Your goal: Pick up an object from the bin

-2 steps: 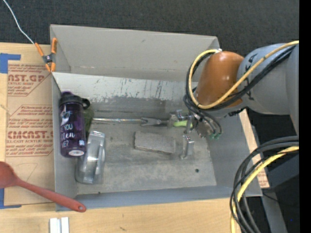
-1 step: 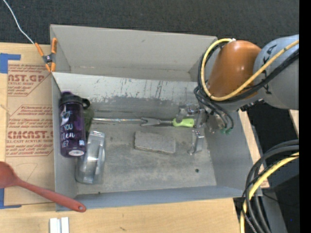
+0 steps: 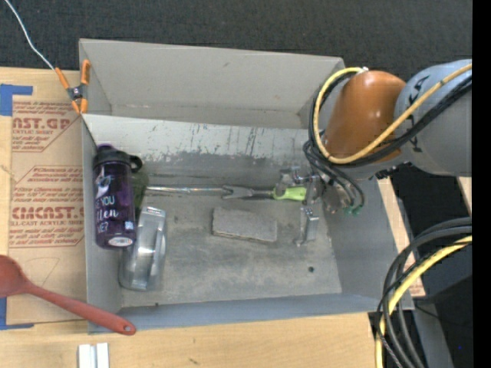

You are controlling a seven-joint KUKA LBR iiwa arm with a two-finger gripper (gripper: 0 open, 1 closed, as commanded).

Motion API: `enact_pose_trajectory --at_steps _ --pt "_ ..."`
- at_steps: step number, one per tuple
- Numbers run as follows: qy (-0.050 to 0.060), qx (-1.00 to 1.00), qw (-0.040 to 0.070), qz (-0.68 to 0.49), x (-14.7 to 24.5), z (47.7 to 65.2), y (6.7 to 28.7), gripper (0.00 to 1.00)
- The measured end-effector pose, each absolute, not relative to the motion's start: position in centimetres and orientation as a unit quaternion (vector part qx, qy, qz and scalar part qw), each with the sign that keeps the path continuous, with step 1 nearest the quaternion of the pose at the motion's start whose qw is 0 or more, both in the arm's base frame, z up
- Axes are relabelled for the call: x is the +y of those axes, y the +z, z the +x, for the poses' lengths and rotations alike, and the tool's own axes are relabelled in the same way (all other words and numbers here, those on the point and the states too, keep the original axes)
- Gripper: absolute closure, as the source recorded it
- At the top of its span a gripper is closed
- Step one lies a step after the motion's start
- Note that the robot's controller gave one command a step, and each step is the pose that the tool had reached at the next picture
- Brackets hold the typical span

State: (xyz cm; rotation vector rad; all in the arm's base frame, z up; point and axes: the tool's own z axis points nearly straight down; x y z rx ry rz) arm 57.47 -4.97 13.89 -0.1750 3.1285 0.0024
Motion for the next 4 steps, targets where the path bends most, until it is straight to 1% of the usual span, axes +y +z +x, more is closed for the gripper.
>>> enact_pose_trajectory --at_steps 1,2,3,4 --pt "0.003 0.993 -0.001 -0.121 1.6 58.9 6.6 0.00" --pt "0.001 0.994 0.006 -0.106 4.6 57.1 7.2 1.00" --pt "0.001 0.994 0.006 -0.105 4.6 57.1 7.2 1.00" --pt "0.001 0.991 0.005 -0.131 7.0 58.4 16.0 1.00"
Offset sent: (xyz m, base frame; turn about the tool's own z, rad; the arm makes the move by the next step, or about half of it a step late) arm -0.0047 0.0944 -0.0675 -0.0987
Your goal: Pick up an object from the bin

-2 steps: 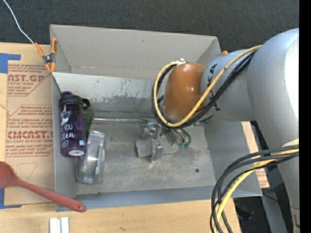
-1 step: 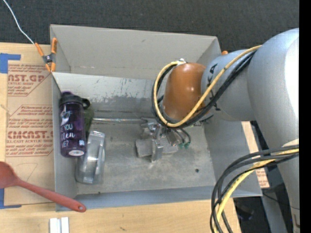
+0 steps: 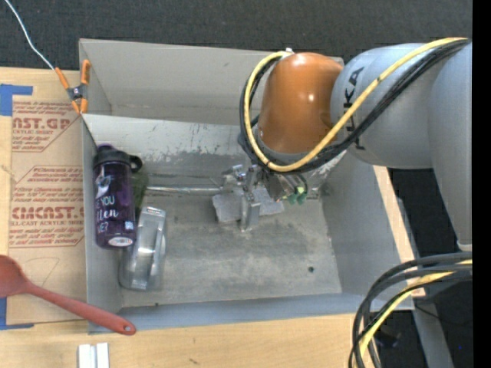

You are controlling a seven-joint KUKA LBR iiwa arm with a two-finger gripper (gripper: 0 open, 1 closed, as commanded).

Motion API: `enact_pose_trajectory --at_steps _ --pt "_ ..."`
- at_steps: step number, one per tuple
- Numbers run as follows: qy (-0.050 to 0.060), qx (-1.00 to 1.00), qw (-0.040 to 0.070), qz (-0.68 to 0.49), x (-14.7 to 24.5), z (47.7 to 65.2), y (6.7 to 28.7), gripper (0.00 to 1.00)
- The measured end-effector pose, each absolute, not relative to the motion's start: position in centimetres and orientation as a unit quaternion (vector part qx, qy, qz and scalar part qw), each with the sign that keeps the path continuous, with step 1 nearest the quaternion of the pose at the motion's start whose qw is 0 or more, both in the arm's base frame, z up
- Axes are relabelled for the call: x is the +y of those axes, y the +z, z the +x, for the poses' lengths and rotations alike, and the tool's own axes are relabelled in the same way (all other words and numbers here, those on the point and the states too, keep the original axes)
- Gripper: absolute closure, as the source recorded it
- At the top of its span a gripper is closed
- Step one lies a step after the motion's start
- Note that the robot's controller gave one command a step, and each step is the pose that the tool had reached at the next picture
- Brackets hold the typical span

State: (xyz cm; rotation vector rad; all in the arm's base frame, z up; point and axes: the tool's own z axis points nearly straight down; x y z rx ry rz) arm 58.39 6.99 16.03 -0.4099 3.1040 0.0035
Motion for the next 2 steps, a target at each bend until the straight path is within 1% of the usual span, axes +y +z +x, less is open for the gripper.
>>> enact_pose_trajectory --at_steps 1,2 --pt "0.001 0.990 0.012 -0.143 8.0 59.2 22.8 1.00" --pt "0.001 0.990 0.008 -0.138 7.8 57.4 26.5 1.00"
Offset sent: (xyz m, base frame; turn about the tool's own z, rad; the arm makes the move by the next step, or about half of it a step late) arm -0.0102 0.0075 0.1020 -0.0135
